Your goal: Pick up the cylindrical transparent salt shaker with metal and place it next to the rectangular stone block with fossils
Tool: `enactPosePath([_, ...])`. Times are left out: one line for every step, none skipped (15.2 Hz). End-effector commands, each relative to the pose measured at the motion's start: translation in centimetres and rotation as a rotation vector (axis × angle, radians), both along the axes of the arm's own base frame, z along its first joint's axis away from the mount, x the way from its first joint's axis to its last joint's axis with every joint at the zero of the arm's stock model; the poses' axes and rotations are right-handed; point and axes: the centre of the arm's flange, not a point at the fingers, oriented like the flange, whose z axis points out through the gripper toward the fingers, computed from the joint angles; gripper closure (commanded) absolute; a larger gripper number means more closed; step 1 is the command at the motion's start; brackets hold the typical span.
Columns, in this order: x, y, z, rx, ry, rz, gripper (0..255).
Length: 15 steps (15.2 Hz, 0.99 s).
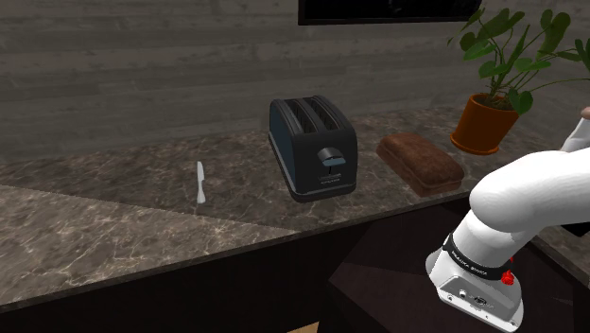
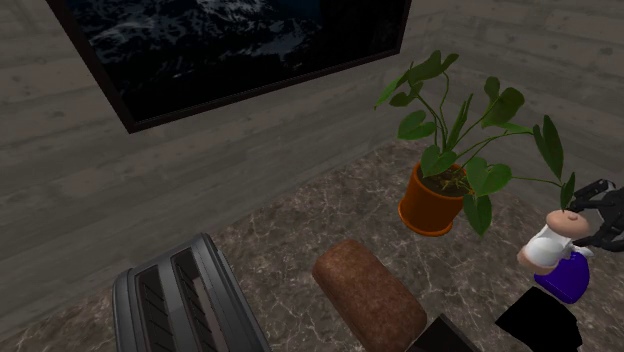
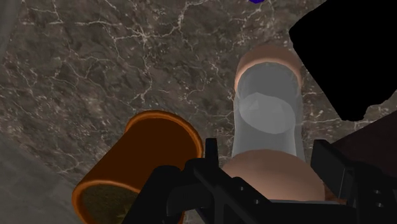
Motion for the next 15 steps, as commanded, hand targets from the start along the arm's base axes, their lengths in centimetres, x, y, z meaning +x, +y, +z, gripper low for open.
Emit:
enactPosePath([-0.1, 0.0, -1.0, 0.000, 0.000, 0.000, 255])
enactPosePath([-0.1, 0.0, -1.5, 0.000, 0.000, 0.000, 255])
enactPosePath([-0.1, 0.0, -2.0, 0.000, 0.000, 0.000, 255])
enactPosePath([-0.1, 0.0, -2.6, 0.000, 0.000, 0.000, 255])
enactPosePath([-0.1, 0.0, -3.1, 0.000, 0.000, 0.000, 255])
enactPosePath([-0.1, 0.0, -3.6, 0.000, 0.000, 0.000, 255])
enactPosePath([-0.1, 0.0, -4.1, 0.000, 0.000, 0.000, 255])
enactPosePath([-0.1, 0.0, -4.7, 0.000, 0.000, 0.000, 255])
enactPosePath([-0.1, 0.0, -5.2, 0.000, 0.000, 0.000, 255])
enactPosePath([-0.1, 0.0, -5.7, 0.000, 0.000, 0.000, 255])
enactPosePath([-0.1, 0.0, -6.3, 0.000, 0.000, 0.000, 255])
enactPosePath([-0.1, 0.0, -6.8, 0.000, 0.000, 0.000, 255])
enactPosePath([-0.1, 0.0, -7.3, 0.000, 0.000, 0.000, 255])
enactPosePath([-0.1, 0.0, -7.8, 0.000, 0.000, 0.000, 255])
enactPosePath([-0.1, 0.0, -8.4, 0.000, 0.000, 0.000, 255])
